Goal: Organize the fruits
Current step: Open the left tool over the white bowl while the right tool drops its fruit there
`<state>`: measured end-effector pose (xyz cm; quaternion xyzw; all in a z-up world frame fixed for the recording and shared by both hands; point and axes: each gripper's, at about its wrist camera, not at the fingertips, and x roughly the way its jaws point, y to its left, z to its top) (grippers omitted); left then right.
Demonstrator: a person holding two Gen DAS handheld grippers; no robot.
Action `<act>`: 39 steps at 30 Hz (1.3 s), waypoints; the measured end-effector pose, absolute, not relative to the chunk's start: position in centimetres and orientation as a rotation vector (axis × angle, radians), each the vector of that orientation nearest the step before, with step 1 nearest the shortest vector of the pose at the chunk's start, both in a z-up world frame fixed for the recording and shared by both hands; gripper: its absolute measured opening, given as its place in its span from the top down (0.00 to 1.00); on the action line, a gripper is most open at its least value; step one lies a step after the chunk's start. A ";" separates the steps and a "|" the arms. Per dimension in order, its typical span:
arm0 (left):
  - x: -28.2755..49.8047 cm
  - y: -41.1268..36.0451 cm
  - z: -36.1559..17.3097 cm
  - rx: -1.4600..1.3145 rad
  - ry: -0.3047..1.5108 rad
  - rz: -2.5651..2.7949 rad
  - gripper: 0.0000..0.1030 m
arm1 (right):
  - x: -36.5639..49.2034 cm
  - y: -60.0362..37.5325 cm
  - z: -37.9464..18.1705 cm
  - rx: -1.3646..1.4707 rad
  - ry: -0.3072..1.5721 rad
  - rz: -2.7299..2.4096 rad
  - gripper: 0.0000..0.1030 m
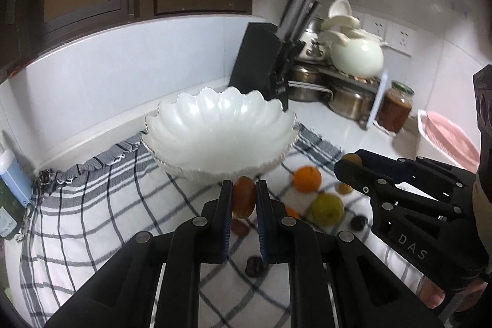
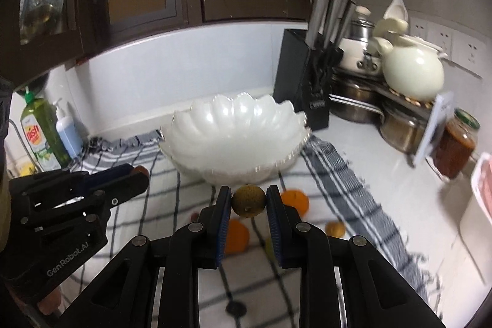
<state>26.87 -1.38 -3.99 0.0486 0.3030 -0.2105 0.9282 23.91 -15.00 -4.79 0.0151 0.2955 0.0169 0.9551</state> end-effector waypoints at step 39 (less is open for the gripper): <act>49.2 -3.3 -5.3 0.045 0.839 -0.282 0.85 | 47.2 -15.8 -5.4 -0.060 0.758 0.147 0.76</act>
